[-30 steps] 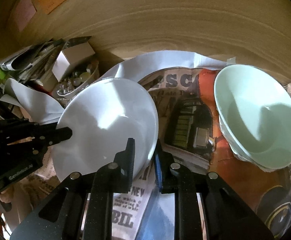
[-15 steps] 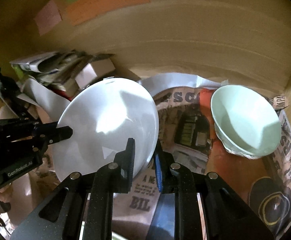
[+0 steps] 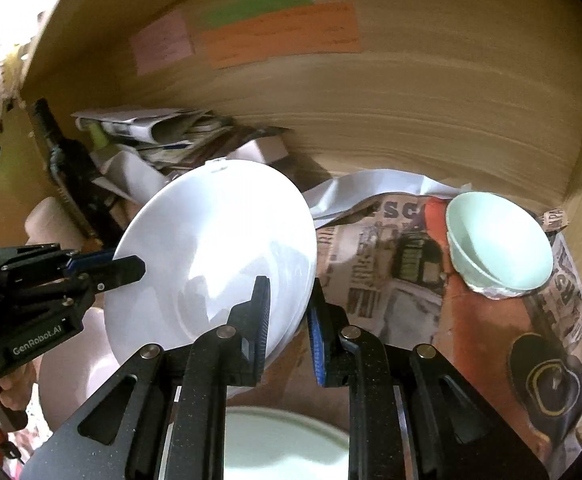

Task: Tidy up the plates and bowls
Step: 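Lift the white cut-out bowl with both tools and carry it toward the stack, then lower the white cut-out bowl into the mauve bowl and open both tools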

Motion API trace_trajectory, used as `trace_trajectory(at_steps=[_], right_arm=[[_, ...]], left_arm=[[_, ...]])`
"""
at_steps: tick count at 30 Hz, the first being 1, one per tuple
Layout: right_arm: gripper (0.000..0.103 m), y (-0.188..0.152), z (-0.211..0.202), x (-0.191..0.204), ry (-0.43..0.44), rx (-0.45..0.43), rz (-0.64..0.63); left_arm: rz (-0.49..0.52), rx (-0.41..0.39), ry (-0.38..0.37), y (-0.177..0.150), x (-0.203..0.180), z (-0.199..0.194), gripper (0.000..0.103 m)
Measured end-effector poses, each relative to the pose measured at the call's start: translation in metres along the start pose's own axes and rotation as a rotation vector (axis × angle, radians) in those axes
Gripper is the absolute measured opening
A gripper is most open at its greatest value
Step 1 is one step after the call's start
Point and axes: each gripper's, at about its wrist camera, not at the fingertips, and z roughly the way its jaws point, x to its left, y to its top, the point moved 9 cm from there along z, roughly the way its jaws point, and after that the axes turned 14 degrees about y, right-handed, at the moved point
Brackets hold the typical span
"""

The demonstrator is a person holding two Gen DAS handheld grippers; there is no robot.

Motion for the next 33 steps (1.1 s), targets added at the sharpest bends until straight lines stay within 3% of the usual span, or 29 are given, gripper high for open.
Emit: trace_trajectory(at_steps=[20, 33], right_arm=[[0.016, -0.034, 0.013, 0.081, 0.088, 0.029, -0.085], [0.016, -0.067, 0.029, 0.113, 0.139, 0.09, -0.117]], left_arm=[[-0.12, -0.04, 0.061, -0.068, 0.059, -0.045, 0.014], [-0.176, -0.011, 0.085, -0.113, 0.086, -0.058, 0.014]])
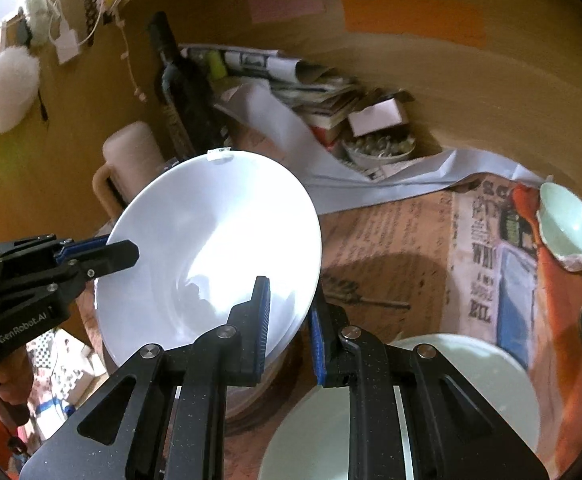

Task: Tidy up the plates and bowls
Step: 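Lower the white cut-out bowl into the mauve bowl and open both tools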

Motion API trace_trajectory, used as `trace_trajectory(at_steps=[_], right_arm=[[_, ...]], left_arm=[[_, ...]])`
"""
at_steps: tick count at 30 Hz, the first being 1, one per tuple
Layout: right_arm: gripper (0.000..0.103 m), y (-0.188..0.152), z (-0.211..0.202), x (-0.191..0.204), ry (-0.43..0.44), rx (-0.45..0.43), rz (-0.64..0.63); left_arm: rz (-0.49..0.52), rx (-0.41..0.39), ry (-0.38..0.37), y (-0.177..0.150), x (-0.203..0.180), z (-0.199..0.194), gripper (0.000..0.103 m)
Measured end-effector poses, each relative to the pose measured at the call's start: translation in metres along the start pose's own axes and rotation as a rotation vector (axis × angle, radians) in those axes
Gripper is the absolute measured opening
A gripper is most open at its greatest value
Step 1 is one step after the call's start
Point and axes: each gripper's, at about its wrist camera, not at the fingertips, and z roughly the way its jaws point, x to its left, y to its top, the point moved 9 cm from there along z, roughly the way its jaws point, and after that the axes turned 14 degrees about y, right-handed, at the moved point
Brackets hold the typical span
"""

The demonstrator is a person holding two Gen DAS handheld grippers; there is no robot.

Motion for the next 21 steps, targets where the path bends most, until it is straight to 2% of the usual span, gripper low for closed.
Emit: trace_trajectory(at_steps=[5, 21], right_arm=[[0.016, -0.011, 0.008, 0.009, 0.016, 0.024, -0.003], [0.017, -0.026, 0.02, 0.019, 0.015, 0.073, -0.021]], left_arm=[[-0.024, 0.029, -0.005, -0.016, 0.011, 0.002, 0.014], [-0.022, 0.066, 0.013, -0.035, 0.016, 0.01, 0.014]])
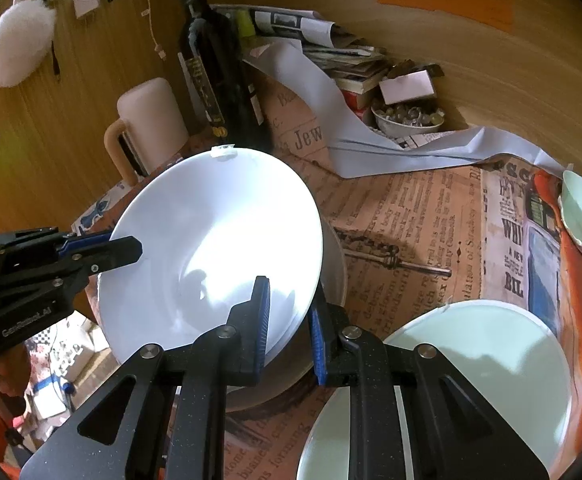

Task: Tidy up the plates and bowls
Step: 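Lower the white cut-out bowl into the mauve bowl and open both tools, then move both tools to the mint green bowl and grip its rim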

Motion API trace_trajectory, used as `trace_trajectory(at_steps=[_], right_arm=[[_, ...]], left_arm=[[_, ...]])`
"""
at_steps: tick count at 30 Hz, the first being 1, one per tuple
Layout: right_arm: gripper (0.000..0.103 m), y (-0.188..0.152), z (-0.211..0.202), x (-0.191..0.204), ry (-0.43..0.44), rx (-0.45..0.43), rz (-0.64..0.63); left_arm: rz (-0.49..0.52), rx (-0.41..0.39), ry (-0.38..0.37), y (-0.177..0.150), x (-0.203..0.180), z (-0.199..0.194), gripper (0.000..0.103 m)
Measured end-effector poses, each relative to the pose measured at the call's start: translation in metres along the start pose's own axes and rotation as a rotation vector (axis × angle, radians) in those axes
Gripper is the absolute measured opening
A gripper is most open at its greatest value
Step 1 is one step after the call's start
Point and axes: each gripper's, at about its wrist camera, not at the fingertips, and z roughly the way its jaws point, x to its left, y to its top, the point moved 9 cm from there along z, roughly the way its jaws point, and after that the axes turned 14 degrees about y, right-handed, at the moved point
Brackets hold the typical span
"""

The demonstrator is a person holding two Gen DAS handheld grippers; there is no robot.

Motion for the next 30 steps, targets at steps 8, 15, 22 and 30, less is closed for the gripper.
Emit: trace_trajectory(at_steps=[8, 15, 22, 30], right_arm=[[0.019, -0.002, 0.006, 0.003, -0.01, 0.023, -0.039], [0.023, -0.003, 0.006, 0.005, -0.068, 0.026, -0.099], [0.035, 0.004, -0.006, 0.003, -0.039, -0.001, -0.074], [0.05, 0.014, -0.034, -0.004, -0.07, -0.088, -0.091]], left_arm=[[0.029, -0.017, 0.024, -0.002, 0.002, 0.003, 0.014], [0.058, -0.036, 0.053, -0.004, 0.001, 0.003, 0.014], [0.058, -0.027, 0.042, -0.002, 0.002, 0.003, 0.017], [0.057, -0.101, 0.057, 0.016, -0.003, -0.02, 0.045]])
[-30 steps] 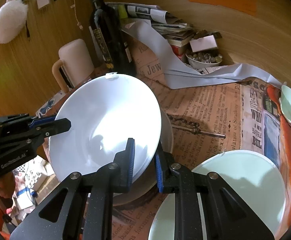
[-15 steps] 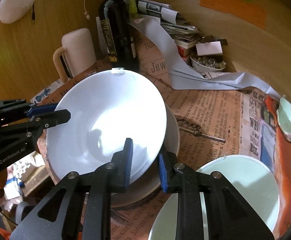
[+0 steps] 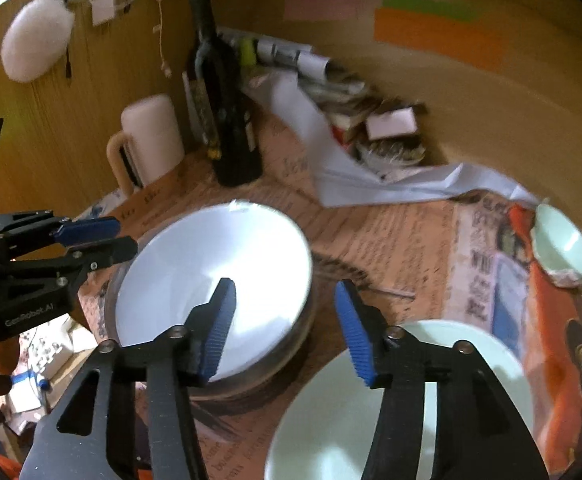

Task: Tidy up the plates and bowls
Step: 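Move both tools to the mint green bowl and grip its rim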

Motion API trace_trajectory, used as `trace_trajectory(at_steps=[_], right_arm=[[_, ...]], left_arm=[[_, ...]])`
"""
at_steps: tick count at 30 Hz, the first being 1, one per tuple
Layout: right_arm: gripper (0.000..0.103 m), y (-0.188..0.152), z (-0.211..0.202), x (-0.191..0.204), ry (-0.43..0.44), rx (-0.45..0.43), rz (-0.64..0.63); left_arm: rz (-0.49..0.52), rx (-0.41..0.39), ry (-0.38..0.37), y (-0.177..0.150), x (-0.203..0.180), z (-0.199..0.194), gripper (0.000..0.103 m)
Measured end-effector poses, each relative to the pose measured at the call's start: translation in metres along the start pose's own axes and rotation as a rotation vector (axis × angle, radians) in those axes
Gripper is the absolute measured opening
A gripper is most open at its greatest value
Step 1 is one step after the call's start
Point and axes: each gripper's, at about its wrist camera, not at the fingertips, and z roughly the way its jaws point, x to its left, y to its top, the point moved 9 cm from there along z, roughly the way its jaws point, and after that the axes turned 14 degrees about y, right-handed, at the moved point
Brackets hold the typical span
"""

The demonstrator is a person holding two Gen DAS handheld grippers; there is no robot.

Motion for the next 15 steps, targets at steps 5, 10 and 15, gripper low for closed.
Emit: trace_trajectory(at_steps=[5, 10, 15], right_arm=[[0.052, 0.008, -0.026, -0.023, -0.046, -0.066, 0.016], [0.052, 0.01, -0.049, -0.064, -0.115, -0.103, 0.063], [0.053, 0.009, -0.074, -0.114, -0.199, -0.138, 0.126]], left_arm=[[0.008, -0.048, -0.02, 0.023, -0.014, -0.014, 0.063], [0.016, -0.09, -0.04, 0.052, -0.036, -0.018, 0.083], [0.043, -0.101, -0.067, 0.078, -0.069, -0.01, 0.086]])
